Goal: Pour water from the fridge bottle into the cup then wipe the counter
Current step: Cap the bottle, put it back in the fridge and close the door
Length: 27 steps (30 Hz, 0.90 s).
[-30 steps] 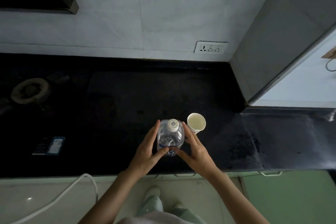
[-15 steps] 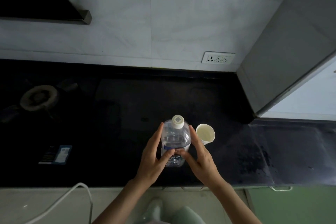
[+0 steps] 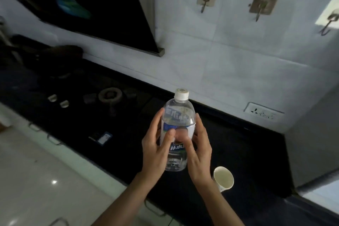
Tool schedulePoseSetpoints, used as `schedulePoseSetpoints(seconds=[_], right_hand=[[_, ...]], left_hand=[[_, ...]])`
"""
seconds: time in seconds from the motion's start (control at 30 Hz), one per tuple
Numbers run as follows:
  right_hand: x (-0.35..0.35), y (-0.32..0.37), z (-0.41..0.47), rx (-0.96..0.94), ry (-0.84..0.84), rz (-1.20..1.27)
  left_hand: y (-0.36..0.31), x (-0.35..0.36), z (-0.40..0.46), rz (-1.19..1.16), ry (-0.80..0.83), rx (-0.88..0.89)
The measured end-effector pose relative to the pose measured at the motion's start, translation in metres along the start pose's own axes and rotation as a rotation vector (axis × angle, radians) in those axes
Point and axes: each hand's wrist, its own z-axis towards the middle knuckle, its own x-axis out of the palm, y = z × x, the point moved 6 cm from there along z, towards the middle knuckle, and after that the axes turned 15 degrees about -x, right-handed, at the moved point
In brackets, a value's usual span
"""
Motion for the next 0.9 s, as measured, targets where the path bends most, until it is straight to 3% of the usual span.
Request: schedulePoseSetpoints(seconds=[0.13,0.27,0.47,0.67,0.9], right_hand=[[0.037,0.026,-0.014,-0.083,0.06,0.033],[0.081,0.051,-0.048,-0.084,0.207,0.157],[0.159,0.091,-0.116,0.105,0.436,0.461],[0.26,0.139,-0.182,0.136,0.721,0.597],[0.402,0.19,-0.246,0.1,0.964,0.679]], left_hand=[[-0.016,-0.034,-0.042,0.085,-0.268,0.048],[-0.015,-0.086,-0.094,0.146,-0.507,-0.015],[-0.014,-0.168,-0.181,0.117,-0.715,-0.108],[-0.008,-0.268,-0.255,0.048,-0.972,-0.22],[-0.023,-0.412,-0.309,-0.044,-1.078,-0.236]])
